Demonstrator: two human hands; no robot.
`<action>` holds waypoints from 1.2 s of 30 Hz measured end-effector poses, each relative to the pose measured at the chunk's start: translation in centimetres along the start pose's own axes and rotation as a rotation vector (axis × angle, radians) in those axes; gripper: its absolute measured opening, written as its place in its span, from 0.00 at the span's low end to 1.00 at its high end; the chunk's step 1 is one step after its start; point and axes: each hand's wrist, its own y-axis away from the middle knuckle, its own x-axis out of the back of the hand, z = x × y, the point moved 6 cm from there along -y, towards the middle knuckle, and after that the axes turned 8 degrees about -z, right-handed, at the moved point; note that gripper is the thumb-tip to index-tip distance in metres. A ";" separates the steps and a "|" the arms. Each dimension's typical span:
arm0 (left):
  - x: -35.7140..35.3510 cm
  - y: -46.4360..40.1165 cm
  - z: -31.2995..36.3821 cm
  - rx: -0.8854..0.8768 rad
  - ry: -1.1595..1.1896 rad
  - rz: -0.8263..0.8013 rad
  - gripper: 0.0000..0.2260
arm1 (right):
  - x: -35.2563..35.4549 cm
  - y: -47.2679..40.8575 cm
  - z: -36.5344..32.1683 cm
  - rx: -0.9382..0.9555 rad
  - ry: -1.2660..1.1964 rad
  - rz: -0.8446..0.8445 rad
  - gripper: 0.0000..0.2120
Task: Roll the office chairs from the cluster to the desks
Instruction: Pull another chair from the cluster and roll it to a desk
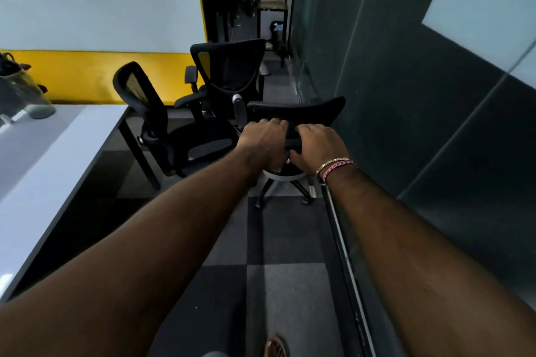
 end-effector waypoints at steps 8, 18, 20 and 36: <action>-3.2 -14.7 -2.2 0.004 0.030 -0.062 0.25 | -5.0 -12.3 6.9 -0.010 -0.028 -0.053 0.17; -9.4 -31.6 -6.2 -0.024 0.060 -0.161 0.22 | -13.4 -26.3 13.0 -0.103 -0.057 -0.147 0.17; -10.6 -34.6 -7.2 -0.027 0.076 -0.179 0.23 | -14.8 -28.9 13.9 -0.104 -0.071 -0.171 0.17; -22.7 -49.5 -8.0 0.047 0.156 -0.375 0.24 | -28.2 -42.0 22.0 -0.007 -0.026 -0.469 0.19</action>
